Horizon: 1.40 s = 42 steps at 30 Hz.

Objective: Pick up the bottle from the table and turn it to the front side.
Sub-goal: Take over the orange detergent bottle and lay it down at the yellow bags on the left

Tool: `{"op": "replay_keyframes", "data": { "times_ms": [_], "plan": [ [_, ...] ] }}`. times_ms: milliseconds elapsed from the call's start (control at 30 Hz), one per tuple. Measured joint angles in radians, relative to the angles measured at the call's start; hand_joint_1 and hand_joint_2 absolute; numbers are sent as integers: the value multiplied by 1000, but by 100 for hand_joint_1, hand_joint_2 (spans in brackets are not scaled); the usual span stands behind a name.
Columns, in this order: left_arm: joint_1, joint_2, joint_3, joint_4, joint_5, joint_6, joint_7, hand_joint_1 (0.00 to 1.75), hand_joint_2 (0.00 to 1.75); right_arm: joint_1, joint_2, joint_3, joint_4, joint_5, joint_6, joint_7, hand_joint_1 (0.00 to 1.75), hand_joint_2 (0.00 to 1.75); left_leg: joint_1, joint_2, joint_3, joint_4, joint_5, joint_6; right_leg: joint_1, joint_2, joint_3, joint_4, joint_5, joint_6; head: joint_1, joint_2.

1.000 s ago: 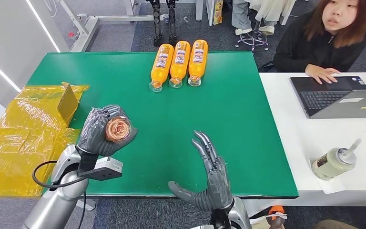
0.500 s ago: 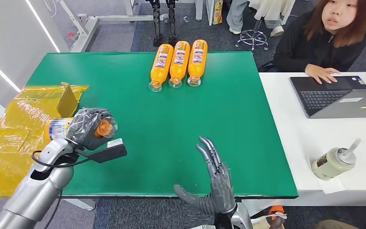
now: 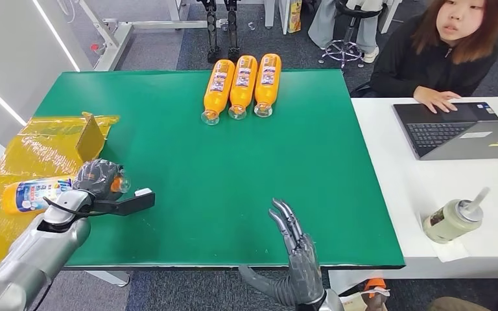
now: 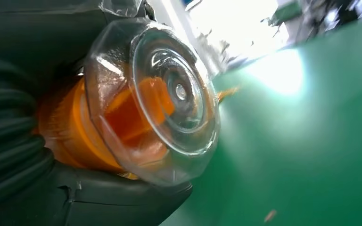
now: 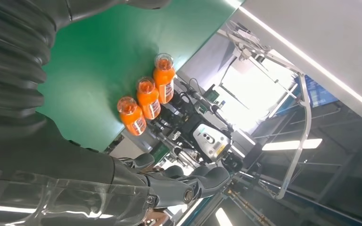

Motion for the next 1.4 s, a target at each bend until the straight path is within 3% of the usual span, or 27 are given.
{"op": "replay_keyframes", "data": {
  "times_ms": [67,200,1000,1133,1400],
  "plan": [
    [-4,-3,-1,34,-2,-17,17,163,175,-1,0,-1,-4,0,8,3,0,175,0,0,0,0,0,0,0,0,0,0,0,0,0,0],
    [-5,-6,-3,78,-1,-38,35,0,175,-4,0,-4,-9,-1,14,6,0,175,0,0,0,0,0,0,0,0,0,0,0,0,0,0],
    [-38,-12,-3,105,-5,-40,-15,0,175,4,10,-14,-49,36,36,35,0,175,0,0,1,0,1,-1,0,-1,1,0,1,-1,0,0],
    [-45,-15,3,105,19,-58,-107,0,175,12,16,-22,-53,50,37,36,0,175,0,0,1,0,1,-1,0,0,0,0,1,-1,0,0],
    [-45,-37,51,9,231,-154,-412,0,175,24,18,-43,-60,33,33,31,0,175,0,-1,0,0,1,-1,0,-1,0,0,1,-1,0,0]
  ]
}}
